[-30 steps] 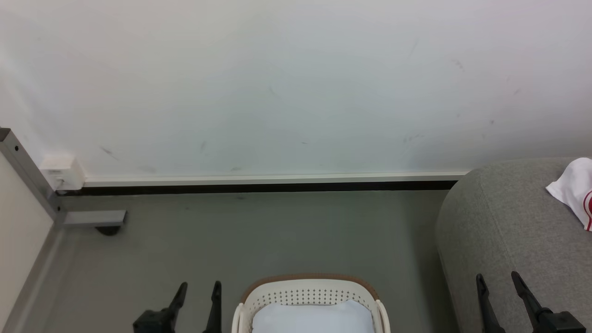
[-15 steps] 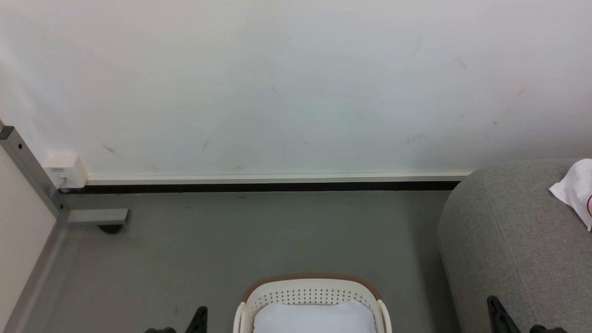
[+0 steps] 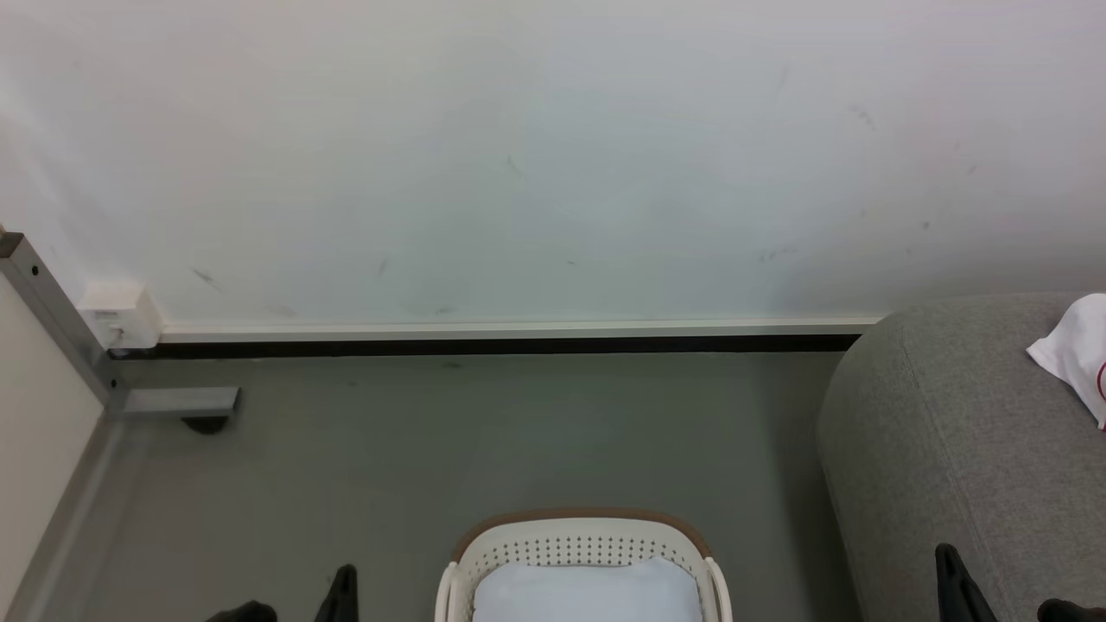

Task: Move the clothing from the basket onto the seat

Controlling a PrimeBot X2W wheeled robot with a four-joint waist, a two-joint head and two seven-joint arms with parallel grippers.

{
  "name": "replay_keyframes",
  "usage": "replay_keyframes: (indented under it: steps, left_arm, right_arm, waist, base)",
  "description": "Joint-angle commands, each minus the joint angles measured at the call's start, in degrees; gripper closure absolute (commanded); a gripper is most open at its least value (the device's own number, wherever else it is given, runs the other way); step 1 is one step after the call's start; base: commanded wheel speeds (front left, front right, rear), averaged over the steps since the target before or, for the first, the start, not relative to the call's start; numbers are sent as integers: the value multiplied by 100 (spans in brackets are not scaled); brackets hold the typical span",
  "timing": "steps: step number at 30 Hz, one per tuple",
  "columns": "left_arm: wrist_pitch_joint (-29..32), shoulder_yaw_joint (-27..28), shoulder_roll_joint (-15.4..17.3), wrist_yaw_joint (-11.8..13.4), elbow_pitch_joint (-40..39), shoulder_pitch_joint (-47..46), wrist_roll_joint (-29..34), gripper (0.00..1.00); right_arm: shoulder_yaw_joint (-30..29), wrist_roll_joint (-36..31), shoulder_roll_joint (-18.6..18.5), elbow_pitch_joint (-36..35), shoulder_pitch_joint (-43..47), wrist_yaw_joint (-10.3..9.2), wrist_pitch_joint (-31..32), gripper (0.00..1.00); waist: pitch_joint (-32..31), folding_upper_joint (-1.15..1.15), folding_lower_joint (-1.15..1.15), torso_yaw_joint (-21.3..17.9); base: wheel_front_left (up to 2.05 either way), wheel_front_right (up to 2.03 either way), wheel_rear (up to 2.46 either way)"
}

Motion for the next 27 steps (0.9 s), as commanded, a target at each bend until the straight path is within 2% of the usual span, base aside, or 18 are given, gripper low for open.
replay_keyframes:
  steps: [1, 27]
  left_arm:
    - [76, 88, 19, -46, -142, -167, -337, 100]
    - [621, 509, 18, -318, -408, -286, -2412, 100]
  right_arm:
    - [-37, 362, -52, -145, -179, -2, 68, 100]
    - [-163, 2550, -69, -375, -332, -5, 606, 100]
  waist:
    - [6, 0, 0, -3]
    - [69, 0, 0, -19]
  base:
    - [0, 0, 0]
    - [0, 0, 0]
